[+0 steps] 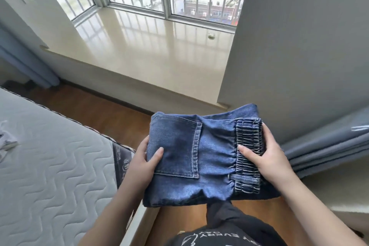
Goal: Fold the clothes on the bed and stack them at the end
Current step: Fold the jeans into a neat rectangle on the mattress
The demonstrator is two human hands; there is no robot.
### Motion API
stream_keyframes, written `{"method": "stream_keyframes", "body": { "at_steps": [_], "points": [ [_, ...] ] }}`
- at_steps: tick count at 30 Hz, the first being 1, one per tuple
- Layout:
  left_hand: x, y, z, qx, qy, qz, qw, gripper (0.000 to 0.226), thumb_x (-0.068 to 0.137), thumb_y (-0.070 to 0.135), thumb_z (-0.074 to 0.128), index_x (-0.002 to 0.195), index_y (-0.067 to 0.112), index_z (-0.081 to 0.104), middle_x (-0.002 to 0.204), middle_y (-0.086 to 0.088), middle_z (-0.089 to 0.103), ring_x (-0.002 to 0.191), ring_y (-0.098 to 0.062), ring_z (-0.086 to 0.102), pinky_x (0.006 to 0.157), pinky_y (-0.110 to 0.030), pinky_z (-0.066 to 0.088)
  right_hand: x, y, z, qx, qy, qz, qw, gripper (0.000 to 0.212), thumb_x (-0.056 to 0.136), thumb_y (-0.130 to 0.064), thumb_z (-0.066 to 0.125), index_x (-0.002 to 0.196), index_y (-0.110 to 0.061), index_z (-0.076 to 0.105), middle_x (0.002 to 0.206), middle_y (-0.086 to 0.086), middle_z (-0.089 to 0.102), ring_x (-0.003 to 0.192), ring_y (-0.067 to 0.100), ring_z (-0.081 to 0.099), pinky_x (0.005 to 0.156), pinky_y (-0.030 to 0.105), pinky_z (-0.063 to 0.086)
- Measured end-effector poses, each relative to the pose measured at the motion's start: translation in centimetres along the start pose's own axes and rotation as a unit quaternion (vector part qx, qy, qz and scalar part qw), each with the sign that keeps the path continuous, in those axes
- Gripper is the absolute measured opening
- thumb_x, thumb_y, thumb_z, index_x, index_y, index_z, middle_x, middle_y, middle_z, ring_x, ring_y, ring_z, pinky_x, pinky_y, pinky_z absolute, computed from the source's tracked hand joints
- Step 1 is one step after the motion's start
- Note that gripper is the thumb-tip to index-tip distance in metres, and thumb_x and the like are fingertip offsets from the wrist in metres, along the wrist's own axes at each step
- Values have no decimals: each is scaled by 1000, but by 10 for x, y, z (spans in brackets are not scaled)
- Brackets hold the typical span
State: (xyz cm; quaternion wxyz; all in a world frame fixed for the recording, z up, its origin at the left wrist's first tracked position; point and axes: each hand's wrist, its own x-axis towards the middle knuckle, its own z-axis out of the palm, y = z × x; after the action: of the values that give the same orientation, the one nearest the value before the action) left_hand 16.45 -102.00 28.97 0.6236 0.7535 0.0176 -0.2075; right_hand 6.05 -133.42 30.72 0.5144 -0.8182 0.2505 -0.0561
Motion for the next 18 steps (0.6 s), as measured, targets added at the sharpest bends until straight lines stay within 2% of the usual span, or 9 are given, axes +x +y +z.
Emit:
{"method": "stream_keyframes", "body": {
  "at_steps": [2, 4, 9, 12, 15, 18],
  "points": [
    [29, 8, 9, -11, 3, -4, 1000, 47, 93, 29, 68, 134, 40, 49, 122, 13, 68, 113, -9, 65, 94, -31, 52, 40, -1, -2, 1, -13, -4, 1000, 82, 76, -37, 82, 142, -47, 35, 114, -26, 65, 106, -4, 61, 92, 26, 44],
    [53, 20, 18, -5, 9, -9, 1000, 47, 93, 24, 67, 133, 39, 48, 121, 13, 68, 113, -10, 65, 90, -26, 54, 79, -7, -3, -3, -25, -17, 1000, 82, 76, -35, 81, 143, -44, 34, 115, -30, 62, 105, -6, 60, 91, 23, 42],
    [89, 40, 27, 21, 51, -37, 998, 71, 78, 46, 70, 142, 39, 40, 128, 15, 63, 115, -5, 62, 104, -39, 47, 158, -21, -3, -12, -89, -29, 996, 84, 77, -36, 80, 145, -47, 31, 107, -45, 57, 97, -24, 53, 85, 12, 39],
    [102, 40, 22, -2, 103, -60, 993, 71, 74, 52, 70, 139, 43, 43, 127, 15, 64, 114, -5, 63, 103, -41, 48, 200, -34, 11, -19, -143, -38, 989, 83, 77, -38, 80, 142, -52, 31, 110, -42, 58, 102, -23, 53, 88, 18, 40],
    [115, 39, 9, -34, 152, -72, 985, 60, 75, 48, 71, 131, 47, 48, 122, 18, 67, 110, -3, 65, 101, -39, 49, 235, -50, 40, -23, -185, -59, 981, 80, 76, -39, 80, 135, -62, 31, 108, -47, 57, 100, -24, 54, 85, 14, 40],
    [134, 36, -15, -62, 192, -83, 976, 63, 76, 44, 71, 135, 41, 48, 123, 13, 68, 111, -8, 66, 102, -45, 49, 265, -68, 78, -19, -222, -76, 972, 80, 77, -40, 79, 140, -55, 31, 114, -41, 59, 104, -18, 57, 87, 19, 43]
  ]
}}
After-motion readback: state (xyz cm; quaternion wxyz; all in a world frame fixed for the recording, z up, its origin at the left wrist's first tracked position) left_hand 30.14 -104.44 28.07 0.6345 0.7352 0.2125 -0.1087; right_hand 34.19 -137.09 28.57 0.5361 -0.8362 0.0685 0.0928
